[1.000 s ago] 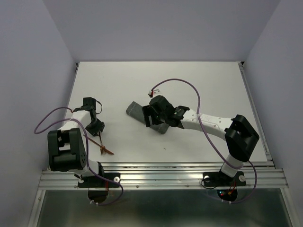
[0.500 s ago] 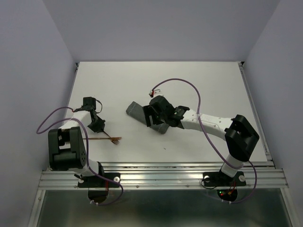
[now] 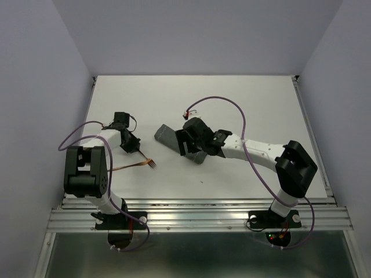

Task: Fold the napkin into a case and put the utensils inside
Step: Move the fork to the center of the board, then pick up the fork from the center of the board.

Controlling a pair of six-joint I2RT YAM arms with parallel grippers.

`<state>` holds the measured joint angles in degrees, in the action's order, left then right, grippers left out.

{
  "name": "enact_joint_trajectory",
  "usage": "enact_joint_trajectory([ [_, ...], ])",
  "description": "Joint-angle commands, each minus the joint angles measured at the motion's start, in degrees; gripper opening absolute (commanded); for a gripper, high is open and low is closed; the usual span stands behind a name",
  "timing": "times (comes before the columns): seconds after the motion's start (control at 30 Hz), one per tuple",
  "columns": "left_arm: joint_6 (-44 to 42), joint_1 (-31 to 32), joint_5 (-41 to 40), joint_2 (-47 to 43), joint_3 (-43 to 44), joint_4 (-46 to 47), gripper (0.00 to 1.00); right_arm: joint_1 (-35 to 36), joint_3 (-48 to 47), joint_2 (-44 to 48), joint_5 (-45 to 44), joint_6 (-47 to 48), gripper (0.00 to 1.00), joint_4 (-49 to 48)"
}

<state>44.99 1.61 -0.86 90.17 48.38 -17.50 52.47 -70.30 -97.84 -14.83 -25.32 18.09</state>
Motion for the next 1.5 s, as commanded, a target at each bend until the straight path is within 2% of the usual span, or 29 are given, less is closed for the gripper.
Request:
enact_joint_trajectory([
  [0.0,2.7,5.0,2.8,3.3,0.7,0.2,0.05,-0.1,-0.2,1.6,-0.8,-0.6,0.85,0.6],
  [0.13,4.6,11.0,3.2,4.9,2.3,0.5,0.05,-0.1,-0.6,1.3,-0.6,-1.0,0.85,0.8],
  [0.3,7.5,13.9,3.1,3.0,0.4,1.0,0.06,-0.1,-0.5,1.7,-0.1,-1.0,0.85,0.9],
  [0.4,8.2,14.6,3.1,0.4,-0.9,0.8,0.25,-0.1,-0.7,1.7,0.3,-0.9,0.85,1.1],
  [0.43,8.4,14.7,3.1,-0.5,-1.3,0.8,0.38,-0.1,-1.0,1.7,0.4,-0.9,0.85,1.2],
  [0.57,8.3,14.7,2.7,-5.3,-1.9,-1.2,0.44,-0.1,-2.3,1.0,1.1,-0.7,0.84,2.2],
  [0.7,7.0,14.5,-0.4,-10.4,0.0,-5.4,0.44,1.1,-4.3,-0.1,2.0,-0.1,0.81,2.0],
  [0.83,4.1,11.8,-1.4,-14.3,1.8,-7.9,0.44,3.9,-10.4,-3.9,0.0,1.1,0.78,3.2],
  [1.2,-7.5,-4.1,0.4,-16.4,5.0,-11.0,0.44,5.6,-25.7,-21.2,2.7,4.8,0.68,5.8],
  [1.47,-11.1,-10.0,3.2,-17.8,4.0,-11.2,0.44,6.7,-33.3,-30.5,1.1,5.1,0.63,8.6],
])
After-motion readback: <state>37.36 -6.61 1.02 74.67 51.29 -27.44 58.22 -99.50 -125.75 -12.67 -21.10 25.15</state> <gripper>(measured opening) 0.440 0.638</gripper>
